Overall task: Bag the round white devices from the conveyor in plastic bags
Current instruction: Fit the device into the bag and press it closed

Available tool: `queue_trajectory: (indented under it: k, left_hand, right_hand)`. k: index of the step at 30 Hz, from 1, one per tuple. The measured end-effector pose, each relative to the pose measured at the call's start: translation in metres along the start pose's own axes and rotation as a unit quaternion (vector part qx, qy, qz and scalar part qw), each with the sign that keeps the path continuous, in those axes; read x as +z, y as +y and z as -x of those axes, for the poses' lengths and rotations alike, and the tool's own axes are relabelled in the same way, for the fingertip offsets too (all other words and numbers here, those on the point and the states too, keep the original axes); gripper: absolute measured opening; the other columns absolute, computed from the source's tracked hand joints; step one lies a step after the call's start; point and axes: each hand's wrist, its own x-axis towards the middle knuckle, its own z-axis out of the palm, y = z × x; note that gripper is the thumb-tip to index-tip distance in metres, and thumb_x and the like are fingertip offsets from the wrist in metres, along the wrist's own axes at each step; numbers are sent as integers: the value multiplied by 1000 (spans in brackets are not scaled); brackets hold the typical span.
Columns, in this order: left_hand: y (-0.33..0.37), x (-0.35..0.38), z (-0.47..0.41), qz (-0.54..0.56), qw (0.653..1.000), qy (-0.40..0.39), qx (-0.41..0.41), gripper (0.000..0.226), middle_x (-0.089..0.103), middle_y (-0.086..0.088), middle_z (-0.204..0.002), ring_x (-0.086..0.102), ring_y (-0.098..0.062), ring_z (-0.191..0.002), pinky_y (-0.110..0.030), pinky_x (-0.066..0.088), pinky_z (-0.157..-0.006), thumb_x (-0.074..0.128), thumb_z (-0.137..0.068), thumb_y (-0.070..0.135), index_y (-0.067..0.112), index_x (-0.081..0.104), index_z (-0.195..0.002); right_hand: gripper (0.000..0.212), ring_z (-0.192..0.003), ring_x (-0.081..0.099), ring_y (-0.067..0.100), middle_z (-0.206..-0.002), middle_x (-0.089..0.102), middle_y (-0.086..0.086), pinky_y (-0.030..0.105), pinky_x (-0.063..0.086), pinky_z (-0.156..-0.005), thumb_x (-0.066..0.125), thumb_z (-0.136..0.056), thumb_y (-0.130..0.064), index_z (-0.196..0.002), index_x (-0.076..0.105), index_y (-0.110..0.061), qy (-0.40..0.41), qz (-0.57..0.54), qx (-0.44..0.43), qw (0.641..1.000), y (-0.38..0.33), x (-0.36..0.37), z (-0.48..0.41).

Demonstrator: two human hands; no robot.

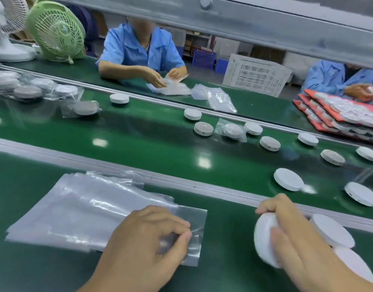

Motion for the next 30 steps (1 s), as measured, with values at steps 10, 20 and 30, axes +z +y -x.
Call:
queue_trajectory:
  k: [10, 20, 30]
  left_hand:
    - [10, -8, -1, 147, 985, 16, -92, 11, 68, 38, -93, 64, 12, -98, -11, 51, -82, 69, -81, 47, 53, 74, -88]
    - [32, 4, 9, 274, 954, 88, -86, 30, 75, 21, -96, 71, 3, -87, -8, 51, -75, 85, -66, 42, 43, 74, -94]
    - [0, -4, -5, 79, 992, 77, -65, 44, 50, 36, -128, 49, 6, -120, -21, 48, -85, 45, -84, 67, 52, 52, -126]
  right_hand:
    - [15, -120, 67, 11, -123, 72, -10, 26, 58, -91, 69, -101, -24, -111, 80, -23, 89, -49, -230, 968, -28, 33, -17]
    - [31, -150, 38, 17, -147, 58, -15, 42, 48, -107, 71, -84, -65, -87, 81, -37, 83, -391, -15, 917, -70, 51, -24]
    - [55, -48, 34, 3, -48, 39, -14, 18, 29, -49, 45, -104, -49, -57, 45, -22, -4, -177, 72, 982, -20, 49, -119]
